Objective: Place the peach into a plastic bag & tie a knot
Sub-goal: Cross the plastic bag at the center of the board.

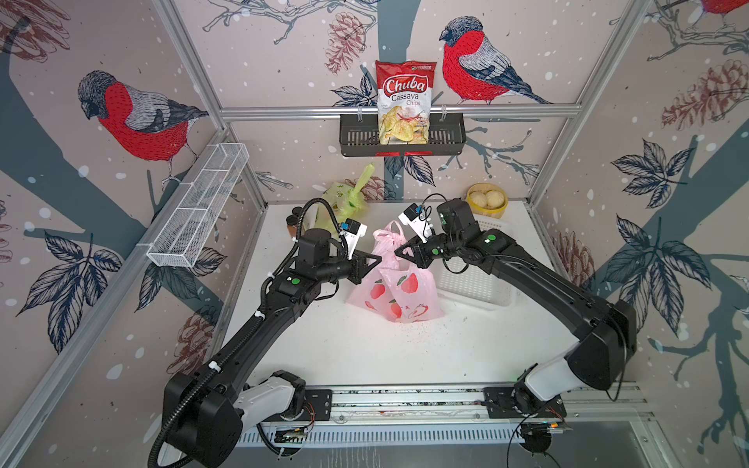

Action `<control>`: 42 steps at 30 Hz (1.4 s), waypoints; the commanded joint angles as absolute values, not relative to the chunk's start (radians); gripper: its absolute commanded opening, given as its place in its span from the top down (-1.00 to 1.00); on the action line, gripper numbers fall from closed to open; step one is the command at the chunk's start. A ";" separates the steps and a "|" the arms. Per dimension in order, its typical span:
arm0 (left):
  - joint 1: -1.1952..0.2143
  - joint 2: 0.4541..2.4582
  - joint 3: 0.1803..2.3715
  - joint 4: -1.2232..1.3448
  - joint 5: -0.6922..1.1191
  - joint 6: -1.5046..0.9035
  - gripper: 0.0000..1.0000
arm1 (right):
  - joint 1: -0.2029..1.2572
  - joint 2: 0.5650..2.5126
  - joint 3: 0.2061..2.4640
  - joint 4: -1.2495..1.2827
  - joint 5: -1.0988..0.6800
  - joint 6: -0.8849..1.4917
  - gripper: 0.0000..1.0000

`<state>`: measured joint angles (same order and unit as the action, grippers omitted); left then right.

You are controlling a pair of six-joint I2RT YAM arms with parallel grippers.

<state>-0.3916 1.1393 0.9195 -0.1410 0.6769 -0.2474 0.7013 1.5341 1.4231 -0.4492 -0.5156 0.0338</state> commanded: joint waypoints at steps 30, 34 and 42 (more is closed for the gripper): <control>-0.581 1.126 0.819 0.182 0.813 -0.394 1.00 | 0.757 1.437 1.151 0.380 -0.513 0.513 1.00; -0.581 1.074 0.775 0.234 0.786 -0.416 1.00 | 0.728 1.437 1.077 0.602 -0.683 0.649 1.00; -0.581 1.010 0.773 0.159 0.719 -0.412 0.10 | 0.715 1.442 1.031 0.788 -0.801 0.771 1.00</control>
<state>-0.5800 1.0279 0.7597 0.1669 0.7536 -0.4133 0.7162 1.4437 1.0290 0.6628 -0.7338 0.7136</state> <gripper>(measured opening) 0.342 0.052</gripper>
